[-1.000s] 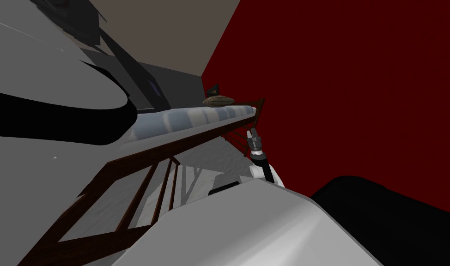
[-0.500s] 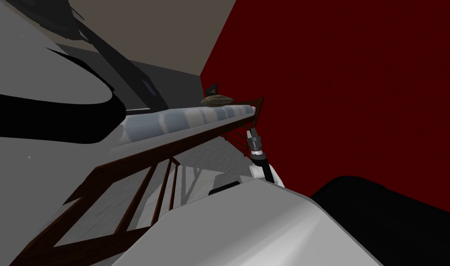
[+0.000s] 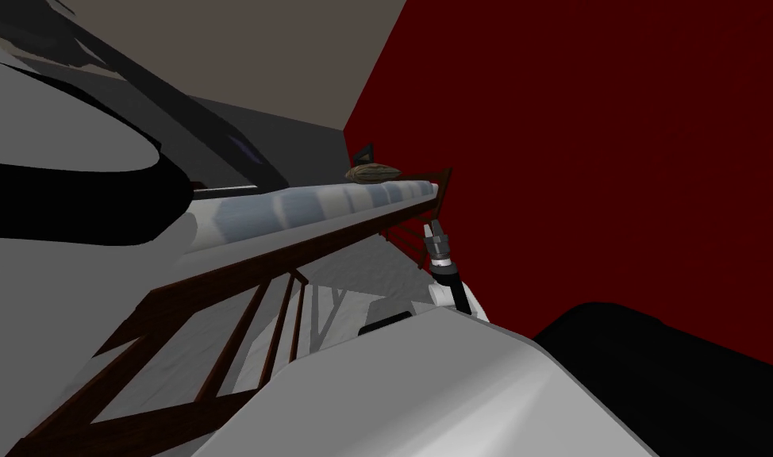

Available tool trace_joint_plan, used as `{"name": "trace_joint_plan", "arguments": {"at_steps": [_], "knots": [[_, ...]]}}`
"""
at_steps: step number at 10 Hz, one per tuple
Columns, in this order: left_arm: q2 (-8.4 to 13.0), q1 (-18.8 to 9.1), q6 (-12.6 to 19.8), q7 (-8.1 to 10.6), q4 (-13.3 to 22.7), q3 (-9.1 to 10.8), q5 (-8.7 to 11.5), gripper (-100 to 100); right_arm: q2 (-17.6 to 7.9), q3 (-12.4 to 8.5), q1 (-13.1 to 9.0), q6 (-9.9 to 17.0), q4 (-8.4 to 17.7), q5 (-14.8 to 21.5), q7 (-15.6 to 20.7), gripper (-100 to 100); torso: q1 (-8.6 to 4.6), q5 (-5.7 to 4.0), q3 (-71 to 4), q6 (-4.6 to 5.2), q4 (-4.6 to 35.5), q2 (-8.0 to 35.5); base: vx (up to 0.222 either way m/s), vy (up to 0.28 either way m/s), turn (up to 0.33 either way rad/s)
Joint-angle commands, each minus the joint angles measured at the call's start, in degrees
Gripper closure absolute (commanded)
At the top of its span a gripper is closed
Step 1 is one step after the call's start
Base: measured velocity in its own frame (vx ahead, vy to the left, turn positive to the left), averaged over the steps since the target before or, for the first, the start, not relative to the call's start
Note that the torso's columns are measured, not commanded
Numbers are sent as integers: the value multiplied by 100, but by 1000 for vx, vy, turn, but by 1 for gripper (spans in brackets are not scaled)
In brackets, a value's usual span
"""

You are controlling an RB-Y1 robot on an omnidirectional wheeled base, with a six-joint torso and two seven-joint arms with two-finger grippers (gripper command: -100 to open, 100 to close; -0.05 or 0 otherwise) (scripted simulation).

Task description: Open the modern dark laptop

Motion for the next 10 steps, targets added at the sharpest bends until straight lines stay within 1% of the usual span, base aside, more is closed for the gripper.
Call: {"name": "trace_joint_plan", "arguments": {"at_steps": [1, 2, 4, 5, 7, 10], "knots": [[23, 49, 61, 26, -203, 130, 25, 100, 0, 0, 0, 0, 0, 0, 0, 0, -11, -3, 1, 1, 0, 2, 0, 1, 13], [141, 152, 92, 119, -387, 432, 105, 100, 0, 0, 0, 0, 0, 0, 0, 0, -30, -23, -2, 15, 3, -6, -6, -7, -14], [250, 249, 109, 210, -539, 758, 183, 100, 0, 0, 0, 0, 0, 0, 0, 0, -49, -28, -7, 17, 0, -13, -17, -20, -1], [250, 249, 109, 210, -539, 771, 183, 100, 0, 0, 0, 0, 0, 0, 0, 0, -51, -38, -3, 17, 9, -15, -15, -15, 4], [359, 346, 126, 302, -691, 1084, 261, 100, 0, 0, 0, 0, 0, 0, 0, 0, -58, -42, 1, 20, 12, -11, -7, -12, -8], [523, 491, 151, 439, -918, 1553, 378, 100, 0, 0, 0, 0, 0, 0, 0, 0, -34, -32, 3, 11, 15, -9, -13, -22, -9]]}}
